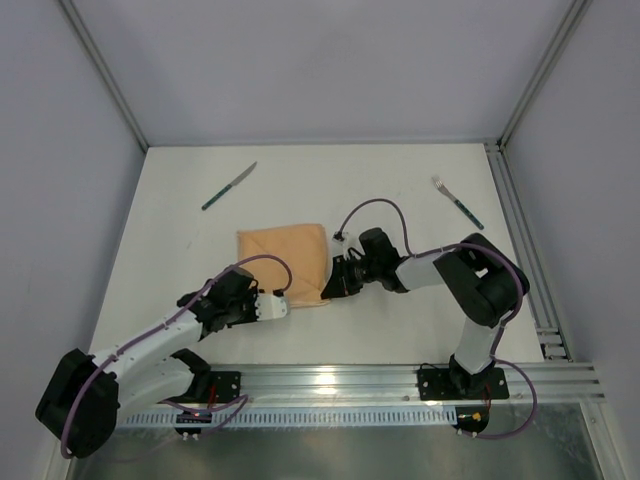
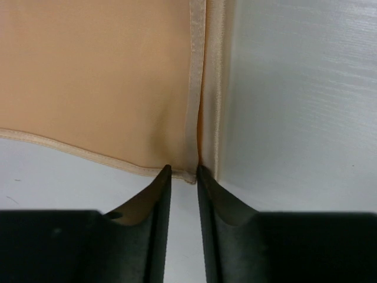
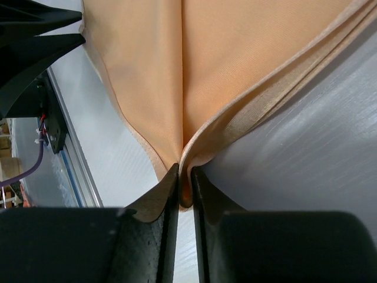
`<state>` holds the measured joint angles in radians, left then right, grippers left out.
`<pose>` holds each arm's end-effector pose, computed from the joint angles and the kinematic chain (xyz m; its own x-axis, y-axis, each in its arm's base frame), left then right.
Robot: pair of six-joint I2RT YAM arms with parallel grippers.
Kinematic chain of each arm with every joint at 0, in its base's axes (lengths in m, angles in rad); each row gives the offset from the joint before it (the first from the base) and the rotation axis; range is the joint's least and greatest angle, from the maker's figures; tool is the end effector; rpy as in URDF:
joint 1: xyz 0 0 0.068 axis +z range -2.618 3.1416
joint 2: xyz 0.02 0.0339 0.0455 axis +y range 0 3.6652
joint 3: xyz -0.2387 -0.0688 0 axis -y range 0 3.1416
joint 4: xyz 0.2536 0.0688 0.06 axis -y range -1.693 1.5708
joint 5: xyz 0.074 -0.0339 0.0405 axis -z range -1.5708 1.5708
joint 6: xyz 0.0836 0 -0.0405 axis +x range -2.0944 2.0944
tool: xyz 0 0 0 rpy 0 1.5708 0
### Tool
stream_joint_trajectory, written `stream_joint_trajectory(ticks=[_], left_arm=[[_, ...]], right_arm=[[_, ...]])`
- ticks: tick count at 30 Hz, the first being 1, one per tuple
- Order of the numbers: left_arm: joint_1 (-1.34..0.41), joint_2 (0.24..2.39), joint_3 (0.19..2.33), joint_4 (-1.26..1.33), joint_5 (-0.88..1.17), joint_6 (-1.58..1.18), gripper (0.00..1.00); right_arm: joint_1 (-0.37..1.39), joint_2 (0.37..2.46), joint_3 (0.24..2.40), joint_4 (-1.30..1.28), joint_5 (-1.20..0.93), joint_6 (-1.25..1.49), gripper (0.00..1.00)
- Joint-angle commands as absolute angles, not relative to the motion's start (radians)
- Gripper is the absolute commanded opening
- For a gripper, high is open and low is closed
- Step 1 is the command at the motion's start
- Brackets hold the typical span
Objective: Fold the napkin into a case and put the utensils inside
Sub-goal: Smooth out the upper triangle-folded napkin at the center of the board, then pick up the upper triangle-folded napkin from the center of the board.
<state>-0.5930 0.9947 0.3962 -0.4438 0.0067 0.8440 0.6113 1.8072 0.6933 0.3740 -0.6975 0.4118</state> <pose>0.1761 -0.1194 0.0843 -0.0561 0.9390 -0.3394 0.9084 0.1891 0.3730 0.2506 0.2412 0.0514 -0.8375 -0.2124 -0.5035 -0.5381 0.4806 0.6925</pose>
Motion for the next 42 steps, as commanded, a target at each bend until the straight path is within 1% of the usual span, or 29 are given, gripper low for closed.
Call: stream_joint_trajectory(ticks=[1,2,3,4,6,7,9,10,12,13,14,15,16,23,24,27,28,30,31,37,38,41,42], left_arm=[[-0.588,0.956,0.403,-0.449,0.031,0.815,0.3],[-0.588,0.934,0.411,-0.478,0.041,0.815,0.37],[-0.588,0.922,0.419,-0.495,0.069,0.812,0.41],[-0.588,0.908,0.439,-0.532,0.084,0.807,0.48],[-0.588,0.862,0.46,-0.575,0.135,0.808,0.54],[-0.586,0.847,0.477,-0.612,0.147,0.813,0.6],[-0.588,0.81,0.48,-0.624,0.146,0.821,0.65],[-0.588,0.804,0.479,-0.623,0.134,0.824,0.7],[-0.589,0.805,0.457,-0.591,0.121,0.83,0.74],[-0.589,0.81,0.448,-0.571,0.124,0.83,0.79],[-0.595,0.818,0.43,-0.549,0.132,0.824,0.83],[-0.6,0.836,0.423,-0.514,0.135,0.816,0.94],[-0.607,0.845,0.422,-0.494,0.132,0.808,0.99],[-0.73,0.891,0.39,-0.24,0.046,0.753,0.99],[-0.78,0.894,0.368,-0.18,0.035,0.74,0.99],[-0.869,0.928,0.339,-0.114,-0.024,0.723,0.99],[-0.924,0.963,0.33,-0.077,-0.044,0.721,0.99],[-0.966,1.006,0.324,-0.023,-0.119,0.71,0.99],[-0.989,1.032,0.316,0.053,-0.135,0.706,0.99],[-0.999,1.228,0.285,0.331,-0.235,0.67,0.99],[-1.012,1.251,0.287,0.381,-0.254,0.675,0.98],[-1.043,1.357,0.285,0.449,-0.354,0.718,0.88],[-1.057,1.4,0.279,0.504,-0.386,0.733,0.83]], right_arm=[[0.623,1.853,0.652,0.236,-0.591,0.36,0.17],[0.623,1.842,0.653,0.23,-0.591,0.362,0.15],[0.623,1.838,0.653,0.229,-0.598,0.367,0.14],[0.623,1.832,0.653,0.229,-0.601,0.374,0.12],[0.623,1.813,0.653,0.224,-0.615,0.386,0.09],[0.623,1.801,0.66,0.216,-0.621,0.4,0.06],[0.621,1.792,0.67,0.201,-0.633,0.417,0.04],[0.623,1.787,0.676,0.19,-0.643,0.426,0.04],[0.621,1.773,0.686,0.183,-0.653,0.469,0.04],[0.621,1.766,0.689,0.181,-0.663,0.488,0.04],[0.623,1.761,0.695,0.179,-0.667,0.524,0.04],[0.623,1.749,0.699,0.179,-0.678,0.544,0.04],[0.623,1.741,0.707,0.181,-0.683,0.563,0.04],[0.621,1.678,0.713,0.227,-0.704,0.704,0.04],[0.623,1.666,0.71,0.253,-0.706,0.75,0.04],[0.621,1.643,0.703,0.281,-0.703,0.808,0.04],[0.623,1.634,0.703,0.296,-0.696,0.842,0.04],[0.623,1.626,0.698,0.322,-0.678,0.876,0.04],[0.623,1.625,0.695,0.331,-0.672,0.906,0.04],[0.623,1.623,0.695,0.337,-0.641,0.948,0.04],[0.624,1.618,0.693,0.342,-0.64,0.953,0.04],[0.624,1.615,0.698,0.327,-0.626,0.947,0.04],[0.624,1.612,0.699,0.318,-0.623,0.943,0.04]])
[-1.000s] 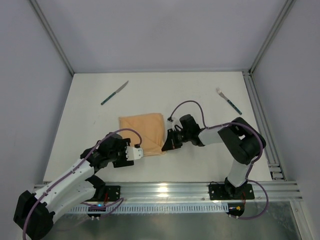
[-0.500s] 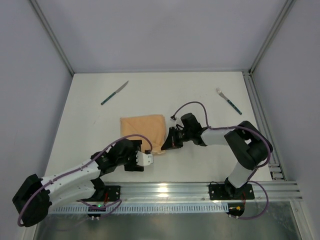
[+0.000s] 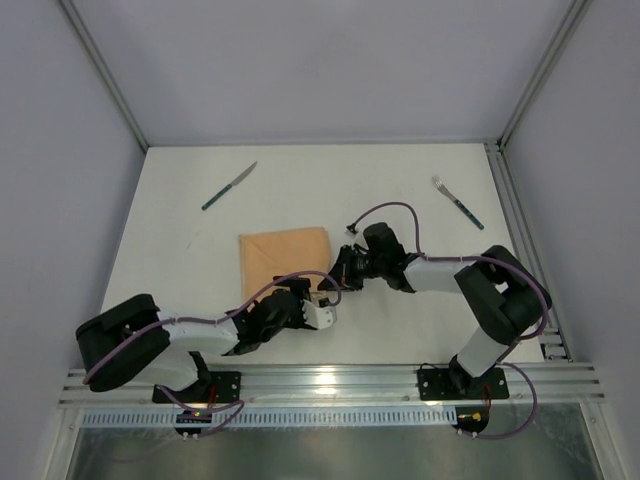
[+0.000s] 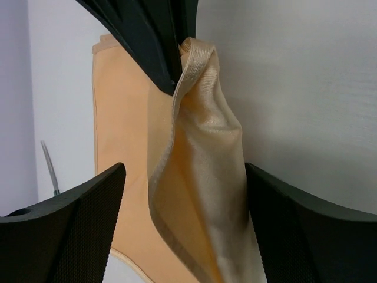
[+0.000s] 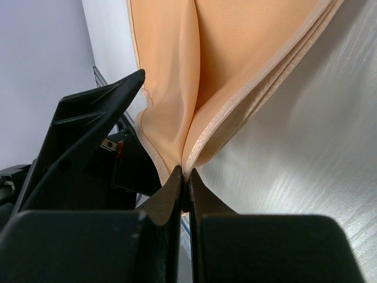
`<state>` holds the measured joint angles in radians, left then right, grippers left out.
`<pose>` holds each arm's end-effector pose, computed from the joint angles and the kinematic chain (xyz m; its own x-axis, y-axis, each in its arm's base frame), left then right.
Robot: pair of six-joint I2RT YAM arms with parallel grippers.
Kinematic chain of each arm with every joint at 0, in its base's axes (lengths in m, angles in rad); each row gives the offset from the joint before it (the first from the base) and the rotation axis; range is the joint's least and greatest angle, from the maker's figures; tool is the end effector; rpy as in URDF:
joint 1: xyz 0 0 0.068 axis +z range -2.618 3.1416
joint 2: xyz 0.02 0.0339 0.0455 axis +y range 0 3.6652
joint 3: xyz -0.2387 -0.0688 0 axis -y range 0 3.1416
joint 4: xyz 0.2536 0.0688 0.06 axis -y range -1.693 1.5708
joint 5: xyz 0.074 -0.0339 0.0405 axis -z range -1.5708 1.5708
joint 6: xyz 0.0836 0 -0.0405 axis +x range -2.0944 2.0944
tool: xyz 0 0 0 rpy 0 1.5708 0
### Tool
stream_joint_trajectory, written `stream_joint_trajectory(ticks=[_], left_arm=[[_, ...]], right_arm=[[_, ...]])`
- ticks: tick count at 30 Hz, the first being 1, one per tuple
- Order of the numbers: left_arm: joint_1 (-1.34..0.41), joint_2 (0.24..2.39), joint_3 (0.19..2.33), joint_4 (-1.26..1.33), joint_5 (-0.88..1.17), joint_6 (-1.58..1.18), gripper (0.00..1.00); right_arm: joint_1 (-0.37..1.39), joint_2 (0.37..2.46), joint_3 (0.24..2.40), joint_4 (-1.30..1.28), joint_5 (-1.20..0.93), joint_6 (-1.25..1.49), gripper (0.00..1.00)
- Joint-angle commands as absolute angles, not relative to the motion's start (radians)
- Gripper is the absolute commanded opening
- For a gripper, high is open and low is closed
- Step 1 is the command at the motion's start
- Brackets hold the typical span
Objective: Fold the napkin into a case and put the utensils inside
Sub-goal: Pick up the upper triangle-folded napkin from the center of the board.
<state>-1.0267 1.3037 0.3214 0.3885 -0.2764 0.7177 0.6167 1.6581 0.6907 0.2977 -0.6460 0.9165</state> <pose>0.1622 -0.2241 0.0797 0.2461 0.8154 -0.5239 0.7224 0.2061 0.6601 0.2519 0.2403 0.0891 -0.9801 0.0818 -0.1806 -0.1136 0.5152 0.8495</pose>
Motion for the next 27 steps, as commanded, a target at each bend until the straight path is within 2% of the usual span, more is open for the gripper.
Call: stream_joint_trajectory(ticks=[1,5,8,9,13,18,23,27], left_arm=[[-1.061,1.41,0.269,0.53,-0.426,0.747,0.81],[-1.063,1.353,0.18,0.569,-0.486,0.805,0.69],[-1.063,1.234,0.117,0.496,-0.532,0.816,0.64],[-1.063,1.198,0.103,0.476,-0.547,0.828,0.6],[-1.051,1.02,0.029,0.347,-0.583,0.856,0.57],[-1.008,0.819,-0.037,0.258,-0.517,0.888,0.57],[-0.915,0.828,-0.045,0.284,-0.454,0.911,0.57],[-0.841,0.98,-0.005,0.298,-0.43,0.922,0.54]], right_arm=[[0.624,1.609,0.703,0.313,-0.621,0.942,0.04],[0.624,1.595,0.707,0.29,-0.62,0.925,0.04],[0.623,1.591,0.712,0.268,-0.615,0.905,0.04],[0.623,1.589,0.712,0.265,-0.615,0.899,0.04],[0.624,1.603,0.71,0.264,-0.617,0.888,0.04],[0.624,1.623,0.715,0.272,-0.624,0.882,0.04],[0.624,1.64,0.718,0.268,-0.626,0.868,0.04],[0.624,1.64,0.709,0.279,-0.629,0.87,0.04]])
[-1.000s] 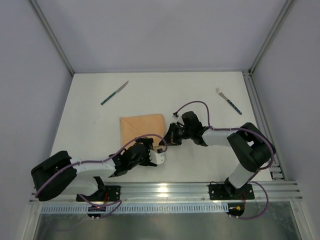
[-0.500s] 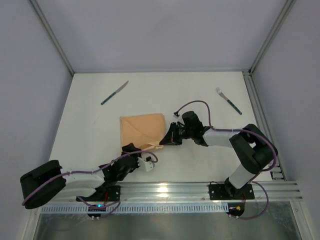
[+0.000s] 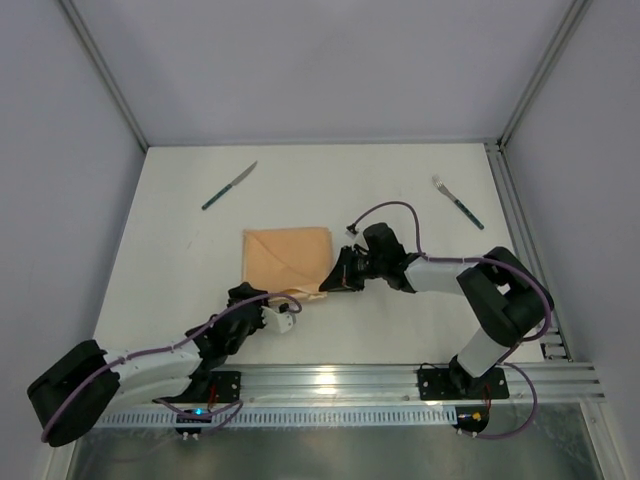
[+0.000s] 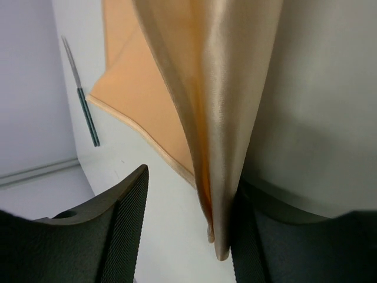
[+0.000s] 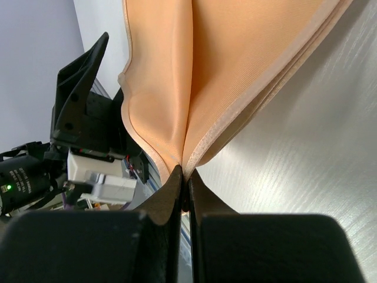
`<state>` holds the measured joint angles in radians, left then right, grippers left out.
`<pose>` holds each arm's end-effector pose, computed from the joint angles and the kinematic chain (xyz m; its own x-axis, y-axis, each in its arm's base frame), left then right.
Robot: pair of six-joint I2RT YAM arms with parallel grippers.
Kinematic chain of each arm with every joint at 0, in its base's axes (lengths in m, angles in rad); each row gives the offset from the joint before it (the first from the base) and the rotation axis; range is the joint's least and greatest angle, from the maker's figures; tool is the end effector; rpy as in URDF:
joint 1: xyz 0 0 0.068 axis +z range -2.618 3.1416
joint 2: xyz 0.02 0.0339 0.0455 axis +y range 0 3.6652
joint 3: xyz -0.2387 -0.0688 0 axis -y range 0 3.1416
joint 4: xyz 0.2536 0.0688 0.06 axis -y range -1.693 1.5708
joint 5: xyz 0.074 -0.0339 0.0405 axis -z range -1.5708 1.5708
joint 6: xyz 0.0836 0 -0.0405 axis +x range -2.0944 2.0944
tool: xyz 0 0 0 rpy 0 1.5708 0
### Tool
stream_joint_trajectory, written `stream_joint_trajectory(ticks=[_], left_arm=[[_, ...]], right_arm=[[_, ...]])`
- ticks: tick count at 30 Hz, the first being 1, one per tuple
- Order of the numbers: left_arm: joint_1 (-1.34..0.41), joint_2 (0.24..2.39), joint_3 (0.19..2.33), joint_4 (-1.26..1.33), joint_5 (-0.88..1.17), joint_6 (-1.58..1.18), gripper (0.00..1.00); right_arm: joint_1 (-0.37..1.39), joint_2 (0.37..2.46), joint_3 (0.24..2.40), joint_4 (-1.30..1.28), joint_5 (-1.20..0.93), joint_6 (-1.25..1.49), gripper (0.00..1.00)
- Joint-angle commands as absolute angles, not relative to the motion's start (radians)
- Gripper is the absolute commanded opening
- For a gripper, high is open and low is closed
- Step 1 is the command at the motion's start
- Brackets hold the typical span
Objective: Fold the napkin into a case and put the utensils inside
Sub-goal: Pick up the upper triangle-folded napkin from the center of the board.
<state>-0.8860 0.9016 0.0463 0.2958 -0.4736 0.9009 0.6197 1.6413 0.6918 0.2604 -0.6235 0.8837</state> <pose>0.1619 -0.1380 0.0699 0.1402 0.9312 -0.3365 0.5393 0.2131 0.8147 0.2506 0.2388 0.0901 -0.9764 0.0743 -0.2025 -0.1316 0.5387 0.8322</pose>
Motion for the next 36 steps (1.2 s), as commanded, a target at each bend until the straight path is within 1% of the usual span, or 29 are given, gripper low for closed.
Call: stream_joint_trajectory(ticks=[1,3,6,7,9,10,15,23,28,31,32,33,36], left_arm=[[-0.827,1.001,0.03,0.284,-0.396,0.92,0.53],[-0.787,1.052,0.086,0.241,-0.37,0.922,0.5],[-0.776,1.086,0.121,0.224,-0.368,0.917,0.34],[-0.776,1.088,0.126,0.221,-0.371,0.913,0.17],[-0.776,1.065,0.136,0.209,-0.37,0.894,0.01],[-0.776,1.018,0.143,0.174,-0.361,0.885,0.0],[-0.776,0.855,0.225,0.003,-0.321,0.813,0.0],[-0.776,0.887,0.415,-0.188,-0.304,0.796,0.0],[-0.776,0.893,0.428,-0.198,-0.304,0.818,0.0],[-0.776,0.905,0.425,-0.204,-0.305,0.815,0.0],[-0.776,0.907,0.423,-0.203,-0.305,0.813,0.0],[-0.776,0.908,0.42,-0.202,-0.304,0.815,0.0],[-0.776,0.908,0.42,-0.209,-0.296,0.805,0.0]], right_arm=[[0.623,1.64,0.709,0.281,-0.629,0.87,0.04],[0.623,1.637,0.709,0.288,-0.632,0.876,0.04],[0.624,1.628,0.706,0.291,-0.632,0.876,0.04],[0.623,1.623,0.706,0.293,-0.632,0.876,0.04],[0.624,1.62,0.704,0.293,-0.635,0.873,0.04],[0.624,1.618,0.704,0.291,-0.637,0.871,0.04],[0.624,1.609,0.704,0.282,-0.623,0.862,0.04],[0.612,1.568,0.747,0.206,-0.63,0.81,0.04],[0.609,1.575,0.706,0.257,-0.647,0.795,0.04],[0.609,1.594,0.67,0.282,-0.652,0.788,0.21],[0.607,1.595,0.655,0.291,-0.646,0.784,0.28],[0.607,1.595,0.647,0.291,-0.638,0.769,0.4],[0.604,1.568,0.612,0.281,-0.604,0.724,0.51]])
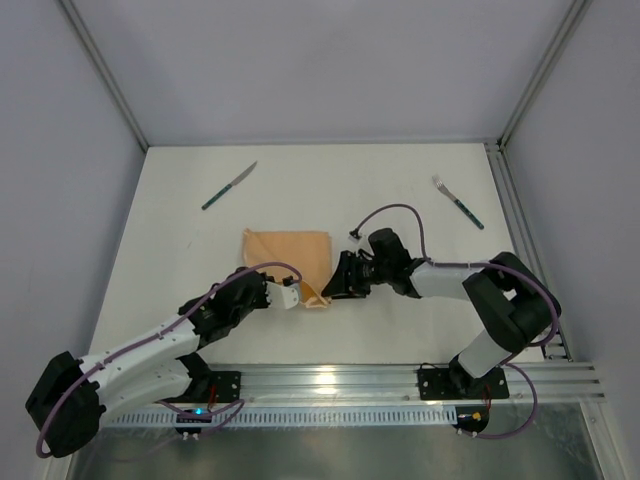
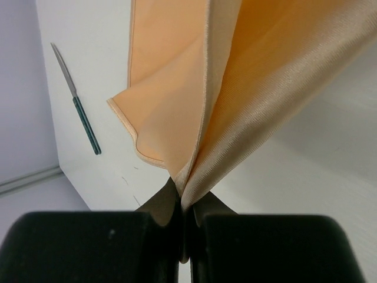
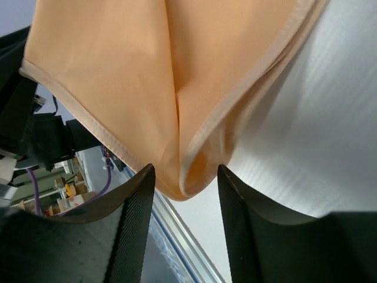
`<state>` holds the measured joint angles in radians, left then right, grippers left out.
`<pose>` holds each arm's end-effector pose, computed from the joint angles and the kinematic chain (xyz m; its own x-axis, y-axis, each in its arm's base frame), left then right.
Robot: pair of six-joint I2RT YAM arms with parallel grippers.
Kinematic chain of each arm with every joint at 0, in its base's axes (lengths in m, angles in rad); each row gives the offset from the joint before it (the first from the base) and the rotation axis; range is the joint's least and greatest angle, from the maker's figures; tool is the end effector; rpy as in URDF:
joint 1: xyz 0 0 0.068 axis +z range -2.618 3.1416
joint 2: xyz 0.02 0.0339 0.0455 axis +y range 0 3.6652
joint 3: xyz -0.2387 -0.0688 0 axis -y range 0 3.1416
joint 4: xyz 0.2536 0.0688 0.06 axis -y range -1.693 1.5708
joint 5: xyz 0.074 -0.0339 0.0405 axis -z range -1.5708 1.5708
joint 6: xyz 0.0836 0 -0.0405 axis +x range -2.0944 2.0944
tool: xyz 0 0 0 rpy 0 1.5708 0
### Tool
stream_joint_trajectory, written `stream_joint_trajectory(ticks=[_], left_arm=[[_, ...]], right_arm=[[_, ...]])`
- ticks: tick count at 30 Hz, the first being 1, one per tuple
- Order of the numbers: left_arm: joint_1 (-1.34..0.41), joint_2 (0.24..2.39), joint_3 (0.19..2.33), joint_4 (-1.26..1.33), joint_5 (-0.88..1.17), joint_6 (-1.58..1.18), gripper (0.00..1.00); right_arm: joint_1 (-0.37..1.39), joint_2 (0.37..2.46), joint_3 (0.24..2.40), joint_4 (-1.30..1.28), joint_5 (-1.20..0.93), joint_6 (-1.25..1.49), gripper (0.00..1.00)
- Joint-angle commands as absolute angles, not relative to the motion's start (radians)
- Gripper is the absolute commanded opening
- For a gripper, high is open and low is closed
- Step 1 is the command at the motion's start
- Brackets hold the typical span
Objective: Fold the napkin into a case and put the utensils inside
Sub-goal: Pick up the upper triangle-folded napkin from the center of the board.
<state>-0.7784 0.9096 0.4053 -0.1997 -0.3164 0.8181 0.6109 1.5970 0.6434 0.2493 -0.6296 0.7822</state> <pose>0.1902 -0.1510 0.1326 0.0487 0.9261 -0.3741 0.6771 0.2447 0.6940 0.2419 0.2295 0.0884 -0.9621 0.0218 -0.2719 -0.2158 0.5489 0.8076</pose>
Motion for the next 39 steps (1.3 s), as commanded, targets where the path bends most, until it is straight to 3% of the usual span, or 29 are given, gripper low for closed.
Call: stream_joint_trajectory(ticks=[1,9,11,14,16,17,19,27,39], left_arm=[[-0.776,0.908,0.426,-0.218,-0.293,0.802,0.0],[-0.776,0.934,0.433,-0.216,-0.287,0.792,0.0],[-0.776,0.94,0.44,-0.225,-0.285,0.782,0.0],[-0.776,0.942,0.459,-0.233,-0.288,0.758,0.0],[-0.775,0.933,0.468,-0.239,-0.285,0.747,0.0],[-0.775,0.93,0.466,-0.239,-0.285,0.742,0.0],[-0.775,0.92,0.468,-0.242,-0.287,0.735,0.0],[-0.764,0.928,0.472,-0.239,-0.296,0.696,0.0],[-0.724,0.98,0.531,-0.236,-0.288,0.609,0.0]], right_arm=[[0.601,1.54,0.603,0.272,-0.595,0.709,0.53],[0.62,1.257,0.561,0.15,-0.393,0.456,0.6],[0.738,1.169,0.557,0.156,-0.175,0.282,0.61],[0.895,1.134,0.501,0.323,-0.014,0.01,0.62],[0.961,1.144,0.421,0.634,0.035,-0.098,0.68],[0.965,1.166,0.36,0.723,0.034,-0.144,0.74],[0.965,1.253,0.363,0.808,0.014,-0.187,0.75],[0.976,1.499,0.492,0.87,-0.224,-0.258,0.78],[1.104,1.591,0.446,0.853,-0.072,-0.351,0.78]])
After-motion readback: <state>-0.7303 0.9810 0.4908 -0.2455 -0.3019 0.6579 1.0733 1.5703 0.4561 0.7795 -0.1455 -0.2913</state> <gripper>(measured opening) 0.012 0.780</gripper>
